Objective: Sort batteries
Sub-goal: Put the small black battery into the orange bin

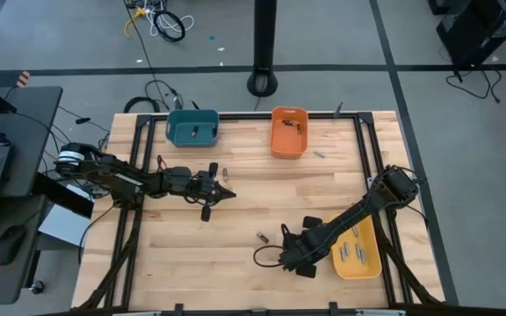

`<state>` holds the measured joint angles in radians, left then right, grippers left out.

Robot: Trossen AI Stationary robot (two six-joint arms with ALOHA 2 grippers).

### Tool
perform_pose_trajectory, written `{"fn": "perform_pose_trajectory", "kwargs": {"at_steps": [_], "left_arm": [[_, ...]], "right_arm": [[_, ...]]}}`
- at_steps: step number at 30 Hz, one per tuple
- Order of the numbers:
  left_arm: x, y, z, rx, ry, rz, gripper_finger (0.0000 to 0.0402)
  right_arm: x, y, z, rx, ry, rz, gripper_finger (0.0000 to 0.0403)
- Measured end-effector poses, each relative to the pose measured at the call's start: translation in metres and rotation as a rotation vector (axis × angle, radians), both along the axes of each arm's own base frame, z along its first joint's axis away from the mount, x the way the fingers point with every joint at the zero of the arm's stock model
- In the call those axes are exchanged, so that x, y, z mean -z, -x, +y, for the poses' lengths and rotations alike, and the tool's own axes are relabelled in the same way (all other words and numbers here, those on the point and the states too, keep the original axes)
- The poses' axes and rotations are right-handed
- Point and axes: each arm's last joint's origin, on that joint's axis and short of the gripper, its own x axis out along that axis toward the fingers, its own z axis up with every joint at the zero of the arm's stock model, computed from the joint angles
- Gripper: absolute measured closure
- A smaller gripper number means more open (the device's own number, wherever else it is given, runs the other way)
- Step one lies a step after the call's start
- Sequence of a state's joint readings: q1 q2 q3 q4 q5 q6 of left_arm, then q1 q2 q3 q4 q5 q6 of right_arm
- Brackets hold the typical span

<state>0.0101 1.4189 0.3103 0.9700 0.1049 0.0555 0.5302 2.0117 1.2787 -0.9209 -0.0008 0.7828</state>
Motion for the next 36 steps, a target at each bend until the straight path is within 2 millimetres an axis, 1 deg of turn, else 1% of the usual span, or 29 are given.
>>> {"fn": "perform_pose_trajectory", "kwargs": {"at_steps": [5,8,11,14,18,23,29,36], "left_arm": [[0.000,0.000,0.000,0.000,0.002,0.001,0.0392],[0.000,0.000,0.000,0.000,0.003,0.002,0.0392],[0.000,0.000,0.000,-0.001,0.003,0.002,0.0392],[0.000,0.000,0.000,-0.001,0.003,0.002,0.0392],[0.000,0.000,0.000,-0.001,0.004,0.004,0.0392],[0.000,0.000,0.000,0.000,0.004,0.005,0.0392],[0.000,0.000,0.000,0.000,0.003,0.004,0.0392],[0.000,0.000,0.000,-0.001,0.007,0.005,0.0392]], "right_arm": [[-0.002,0.000,0.000,0.000,-0.010,-0.016,0.0279],[-0.008,0.000,0.000,0.010,-0.021,-0.037,0.0290],[-0.014,-0.001,-0.002,0.042,-0.024,-0.059,0.0295],[-0.016,-0.006,-0.007,0.095,-0.008,-0.108,0.0294],[-0.010,-0.005,-0.013,0.151,-0.030,-0.127,0.0294],[-0.002,-0.001,-0.016,0.165,-0.049,-0.119,0.0294],[-0.002,0.000,-0.014,0.087,-0.050,-0.123,0.0305],[-0.001,-0.002,-0.016,-0.009,-0.054,-0.128,0.0338]]}}
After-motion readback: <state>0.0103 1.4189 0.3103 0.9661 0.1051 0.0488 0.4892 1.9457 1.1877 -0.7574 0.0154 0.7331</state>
